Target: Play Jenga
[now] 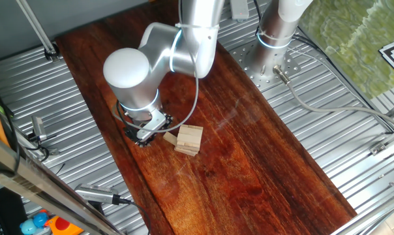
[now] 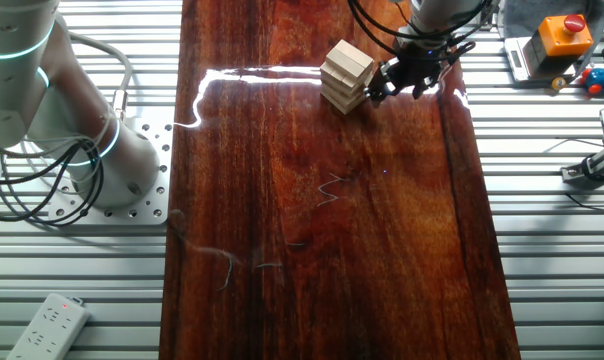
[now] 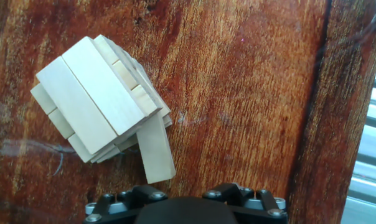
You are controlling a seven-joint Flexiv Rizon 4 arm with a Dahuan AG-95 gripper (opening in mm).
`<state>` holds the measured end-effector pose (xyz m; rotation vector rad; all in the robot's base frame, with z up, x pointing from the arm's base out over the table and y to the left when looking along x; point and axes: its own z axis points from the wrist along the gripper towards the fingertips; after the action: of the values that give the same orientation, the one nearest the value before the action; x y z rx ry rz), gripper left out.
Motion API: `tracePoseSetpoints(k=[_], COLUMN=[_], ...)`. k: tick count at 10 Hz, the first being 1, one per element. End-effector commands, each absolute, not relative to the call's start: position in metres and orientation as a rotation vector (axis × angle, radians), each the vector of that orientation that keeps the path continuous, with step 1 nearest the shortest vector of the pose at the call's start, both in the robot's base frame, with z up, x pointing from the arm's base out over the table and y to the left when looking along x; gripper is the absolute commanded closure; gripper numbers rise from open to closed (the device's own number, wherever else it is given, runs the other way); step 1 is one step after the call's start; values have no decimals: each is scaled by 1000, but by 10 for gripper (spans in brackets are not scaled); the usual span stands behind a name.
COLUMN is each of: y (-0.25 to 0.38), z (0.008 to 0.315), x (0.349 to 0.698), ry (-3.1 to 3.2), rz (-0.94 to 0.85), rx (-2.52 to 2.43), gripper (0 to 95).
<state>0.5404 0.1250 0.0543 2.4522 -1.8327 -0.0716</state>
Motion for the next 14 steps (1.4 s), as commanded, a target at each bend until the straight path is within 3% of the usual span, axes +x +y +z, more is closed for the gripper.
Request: tracePoseSetpoints(k=[1, 14], y=[125, 125], z=[55, 54], x=[540, 541], ry=[-1827, -1662], rz=[-83, -101], rx=[2463, 2611], gripper=[190, 190])
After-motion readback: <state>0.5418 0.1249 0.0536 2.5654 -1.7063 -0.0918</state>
